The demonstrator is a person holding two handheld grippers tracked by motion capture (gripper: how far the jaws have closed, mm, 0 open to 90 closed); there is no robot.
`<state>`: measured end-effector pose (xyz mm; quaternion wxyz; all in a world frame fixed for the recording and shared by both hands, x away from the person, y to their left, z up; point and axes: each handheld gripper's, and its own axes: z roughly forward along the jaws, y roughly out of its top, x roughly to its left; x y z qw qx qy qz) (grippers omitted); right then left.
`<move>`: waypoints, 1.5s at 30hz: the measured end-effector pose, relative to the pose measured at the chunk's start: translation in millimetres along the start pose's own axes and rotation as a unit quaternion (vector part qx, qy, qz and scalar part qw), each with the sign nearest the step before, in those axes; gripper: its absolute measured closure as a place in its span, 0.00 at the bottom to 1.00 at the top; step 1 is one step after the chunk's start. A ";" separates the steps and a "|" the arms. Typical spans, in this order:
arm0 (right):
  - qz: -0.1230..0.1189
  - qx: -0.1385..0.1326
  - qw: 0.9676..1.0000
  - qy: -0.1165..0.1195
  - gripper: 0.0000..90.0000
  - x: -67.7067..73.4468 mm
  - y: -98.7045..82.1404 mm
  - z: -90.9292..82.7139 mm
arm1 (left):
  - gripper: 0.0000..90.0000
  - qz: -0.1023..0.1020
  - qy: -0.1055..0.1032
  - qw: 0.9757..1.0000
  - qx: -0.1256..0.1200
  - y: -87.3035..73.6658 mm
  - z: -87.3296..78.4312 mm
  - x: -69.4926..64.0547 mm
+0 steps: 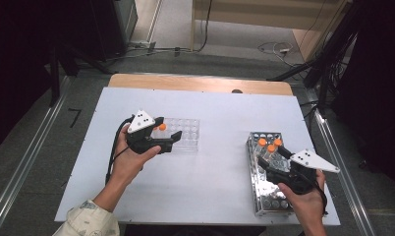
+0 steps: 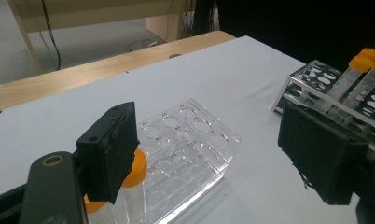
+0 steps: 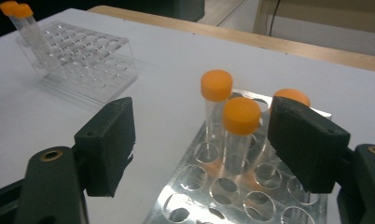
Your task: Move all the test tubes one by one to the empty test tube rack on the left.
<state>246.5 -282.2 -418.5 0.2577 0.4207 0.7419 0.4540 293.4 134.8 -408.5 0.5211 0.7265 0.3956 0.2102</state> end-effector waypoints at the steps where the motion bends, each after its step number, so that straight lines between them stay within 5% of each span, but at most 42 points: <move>1: -0.002 0.001 1.000 0.000 0.25 -1.8 -1.0 1.0 | 0.24 0.000 0.000 1.000 0.000 0.0 0.0 0.1; 8: -0.011 0.007 1.000 -0.004 0.30 -10.4 -3.2 3.4 | 0.24 -0.001 -0.002 1.000 0.000 -0.1 0.6 -0.8; 31: -0.067 0.048 0.996 0.043 0.50 -31.0 -8.2 20.6 | 0.24 0.002 -0.006 1.000 0.005 -1.2 2.8 -3.2; 45: -0.076 0.067 0.993 0.055 0.67 -38.9 -7.3 31.1 | 0.24 0.002 -0.008 1.000 0.008 -2.0 4.8 -4.7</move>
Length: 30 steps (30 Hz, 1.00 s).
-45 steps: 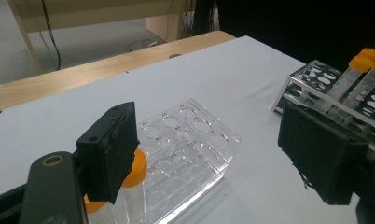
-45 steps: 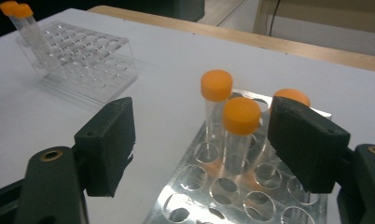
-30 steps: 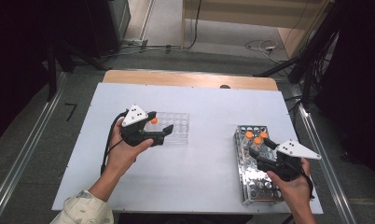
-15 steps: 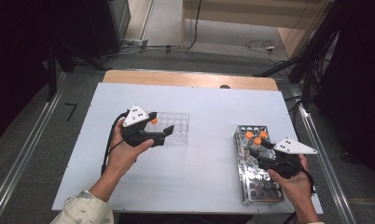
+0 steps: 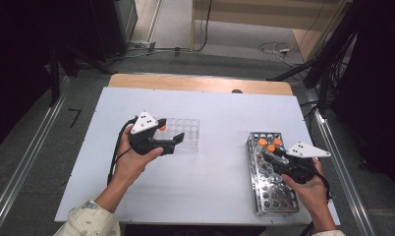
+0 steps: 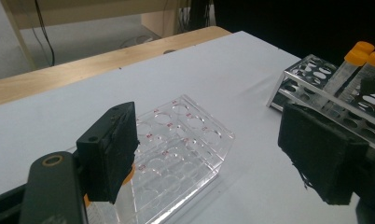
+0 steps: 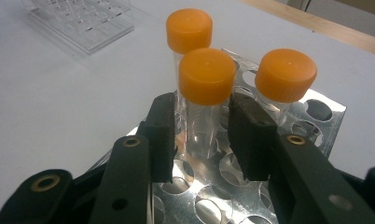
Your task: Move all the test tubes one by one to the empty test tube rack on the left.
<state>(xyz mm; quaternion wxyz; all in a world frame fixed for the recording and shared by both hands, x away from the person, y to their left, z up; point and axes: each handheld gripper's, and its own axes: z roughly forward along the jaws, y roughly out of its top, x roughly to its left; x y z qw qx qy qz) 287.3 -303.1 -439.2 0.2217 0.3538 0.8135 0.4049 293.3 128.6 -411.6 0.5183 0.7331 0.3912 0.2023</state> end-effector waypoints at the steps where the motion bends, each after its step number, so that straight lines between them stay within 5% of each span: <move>1: 0.000 0.002 1.000 -0.001 0.70 -0.4 0.0 0.9 | 0.24 0.000 -0.001 1.000 0.000 0.0 0.2 -0.1; 12: -0.007 0.010 1.000 -0.002 0.79 -1.0 -0.2 3.4 | 0.24 0.001 -0.001 1.000 0.000 -0.1 -0.7 0.2; 30: -0.013 -0.036 0.999 -0.016 0.79 6.1 12.9 -20.1 | 0.24 0.000 0.000 1.000 -0.002 0.2 -1.4 0.2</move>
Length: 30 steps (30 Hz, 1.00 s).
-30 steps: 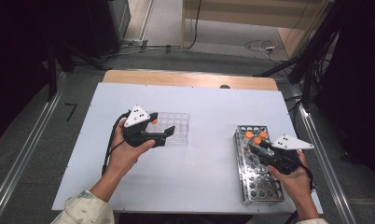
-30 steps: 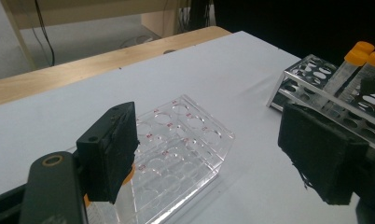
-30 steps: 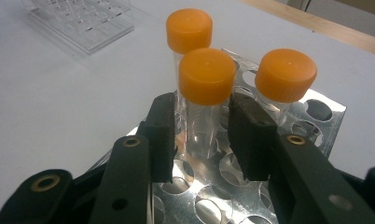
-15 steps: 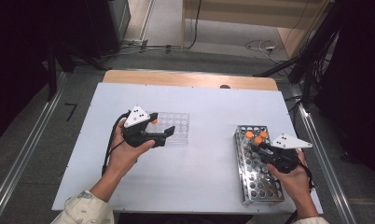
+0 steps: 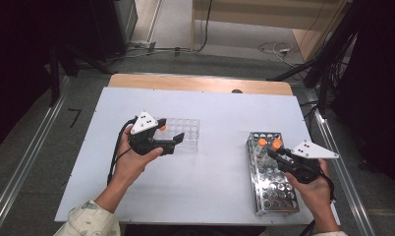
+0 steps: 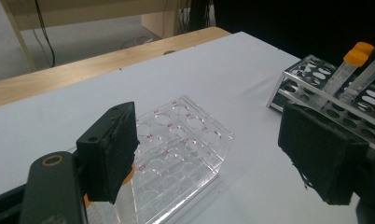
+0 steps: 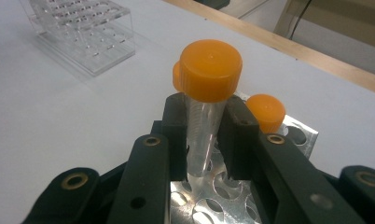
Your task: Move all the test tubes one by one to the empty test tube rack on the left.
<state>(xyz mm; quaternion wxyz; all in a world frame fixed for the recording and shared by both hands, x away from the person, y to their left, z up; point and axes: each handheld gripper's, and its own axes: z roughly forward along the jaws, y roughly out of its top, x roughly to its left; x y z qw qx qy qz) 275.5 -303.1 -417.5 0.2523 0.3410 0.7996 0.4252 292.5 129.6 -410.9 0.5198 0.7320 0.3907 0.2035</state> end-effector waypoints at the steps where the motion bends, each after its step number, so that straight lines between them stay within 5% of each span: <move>1: -0.001 -0.002 1.000 -0.001 0.79 0.5 0.9 -1.7 | 0.24 0.001 0.001 1.000 0.000 0.1 -0.2 0.2; 11: -0.006 -0.029 1.000 -0.002 0.79 10.5 13.3 -22.4 | 0.24 -0.002 0.000 1.000 -0.006 1.7 -1.9 0.4; 18: -0.016 -0.041 0.999 0.020 0.79 26.3 24.9 -28.5 | 0.24 0.000 -0.003 1.000 -0.011 3.5 -2.9 -2.4; 30: -0.021 -0.020 0.997 0.065 0.79 59.9 45.6 0.2 | 0.24 0.011 -0.011 1.000 -0.014 5.3 -4.9 -8.7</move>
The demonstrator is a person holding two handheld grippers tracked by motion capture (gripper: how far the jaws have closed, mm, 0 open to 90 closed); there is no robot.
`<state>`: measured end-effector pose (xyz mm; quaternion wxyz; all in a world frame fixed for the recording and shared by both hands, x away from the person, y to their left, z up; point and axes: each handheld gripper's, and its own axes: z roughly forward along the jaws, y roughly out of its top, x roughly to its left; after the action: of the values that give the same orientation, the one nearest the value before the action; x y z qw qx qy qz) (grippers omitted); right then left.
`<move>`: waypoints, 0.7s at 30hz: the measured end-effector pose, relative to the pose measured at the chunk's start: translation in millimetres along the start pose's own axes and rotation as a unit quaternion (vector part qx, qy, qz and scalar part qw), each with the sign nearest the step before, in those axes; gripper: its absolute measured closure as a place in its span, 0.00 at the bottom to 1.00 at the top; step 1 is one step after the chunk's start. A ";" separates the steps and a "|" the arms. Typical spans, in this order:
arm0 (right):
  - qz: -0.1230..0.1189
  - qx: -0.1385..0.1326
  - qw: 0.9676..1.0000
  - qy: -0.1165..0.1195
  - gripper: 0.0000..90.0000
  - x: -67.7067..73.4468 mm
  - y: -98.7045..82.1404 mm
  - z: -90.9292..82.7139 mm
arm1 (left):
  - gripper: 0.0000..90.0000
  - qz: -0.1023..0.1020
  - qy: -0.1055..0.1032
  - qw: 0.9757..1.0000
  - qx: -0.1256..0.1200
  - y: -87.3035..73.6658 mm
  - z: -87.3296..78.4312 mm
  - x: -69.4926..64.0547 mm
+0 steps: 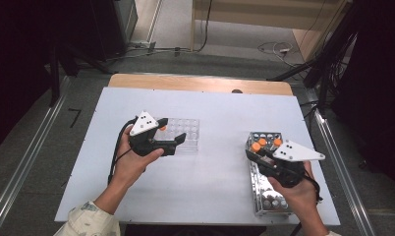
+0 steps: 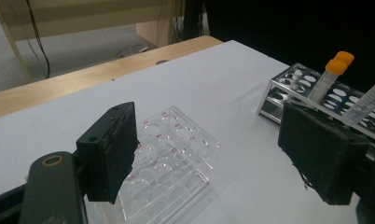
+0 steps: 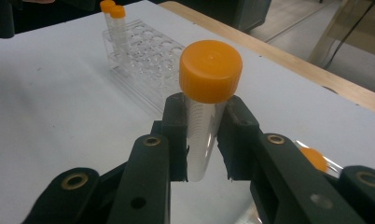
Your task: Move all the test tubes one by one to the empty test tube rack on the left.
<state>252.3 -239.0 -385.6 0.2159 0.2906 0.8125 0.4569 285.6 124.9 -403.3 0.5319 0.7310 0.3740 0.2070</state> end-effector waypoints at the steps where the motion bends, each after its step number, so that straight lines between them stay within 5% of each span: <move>1: 0.000 0.003 1.000 0.004 0.79 1.8 1.5 3.6 | 0.24 -0.001 -0.001 1.000 0.000 0.0 0.1 -0.6; 21: -0.014 0.028 0.998 0.051 0.80 34.6 15.5 50.0 | 0.24 0.013 -0.020 1.000 -0.005 2.9 -1.5 -14.6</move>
<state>261.9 -178.6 -399.6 0.1727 0.2618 0.8388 0.4451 276.3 114.2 -398.6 0.5405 0.7370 0.3523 0.2013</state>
